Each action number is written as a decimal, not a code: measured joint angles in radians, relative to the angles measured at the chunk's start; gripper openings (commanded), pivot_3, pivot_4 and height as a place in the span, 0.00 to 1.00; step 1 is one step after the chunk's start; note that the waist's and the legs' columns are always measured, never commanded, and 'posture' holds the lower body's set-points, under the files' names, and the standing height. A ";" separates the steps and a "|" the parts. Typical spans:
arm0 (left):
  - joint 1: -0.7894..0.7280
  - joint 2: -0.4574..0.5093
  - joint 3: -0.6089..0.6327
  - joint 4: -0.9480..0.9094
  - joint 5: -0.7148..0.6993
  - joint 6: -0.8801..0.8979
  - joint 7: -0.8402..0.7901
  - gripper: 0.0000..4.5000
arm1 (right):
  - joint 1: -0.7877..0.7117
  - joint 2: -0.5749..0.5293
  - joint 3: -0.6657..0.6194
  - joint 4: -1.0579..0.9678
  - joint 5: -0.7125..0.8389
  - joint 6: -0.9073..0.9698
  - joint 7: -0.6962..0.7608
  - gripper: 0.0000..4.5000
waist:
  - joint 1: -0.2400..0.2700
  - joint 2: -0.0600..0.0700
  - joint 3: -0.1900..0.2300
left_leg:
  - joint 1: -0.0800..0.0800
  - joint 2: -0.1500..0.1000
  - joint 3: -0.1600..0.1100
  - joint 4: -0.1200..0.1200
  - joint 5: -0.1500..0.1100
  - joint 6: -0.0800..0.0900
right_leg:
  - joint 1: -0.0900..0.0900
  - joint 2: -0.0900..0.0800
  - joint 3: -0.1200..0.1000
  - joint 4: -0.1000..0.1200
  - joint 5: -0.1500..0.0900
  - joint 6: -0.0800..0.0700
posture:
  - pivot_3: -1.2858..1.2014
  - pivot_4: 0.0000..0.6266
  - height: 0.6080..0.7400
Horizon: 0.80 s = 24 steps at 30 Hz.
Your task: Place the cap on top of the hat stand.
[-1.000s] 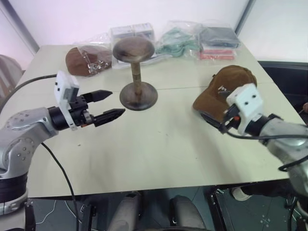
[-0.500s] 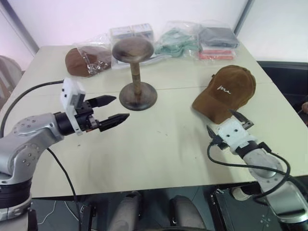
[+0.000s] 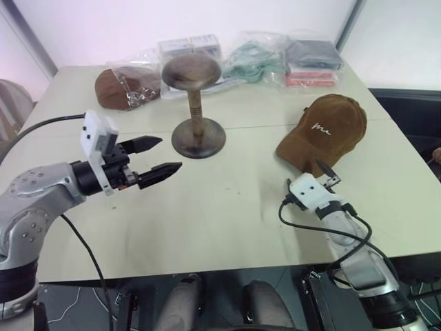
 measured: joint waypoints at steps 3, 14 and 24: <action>0.012 0.006 0.021 -0.014 -0.010 0.004 0.010 1.00 | -0.020 0.008 0.004 0.041 -0.050 -0.008 -0.034 1.00 | 0.002 0.000 0.000 | 0.000 0.000 0.000 0.000 0.000 0.000 | 0.000 0.000 0.000 0.000 0.000 0.000 | 0.52 0.24 1.00; 0.033 0.017 0.032 -0.032 -0.031 0.018 0.037 1.00 | -0.021 0.020 0.003 0.071 -0.213 0.052 -0.111 1.00 | 0.010 -0.001 -0.001 | 0.001 0.000 0.000 0.000 0.000 -0.001 | 0.000 0.000 0.000 0.000 0.000 0.000 | 0.52 0.24 1.00; 0.032 0.017 0.031 -0.032 -0.032 0.015 0.042 1.00 | -0.015 0.020 -0.004 0.075 -0.262 0.091 -0.135 0.94 | 0.024 -0.002 -0.001 | 0.002 0.000 0.000 0.001 0.000 -0.001 | 0.001 0.000 0.000 0.001 0.000 0.000 | 0.52 0.24 1.00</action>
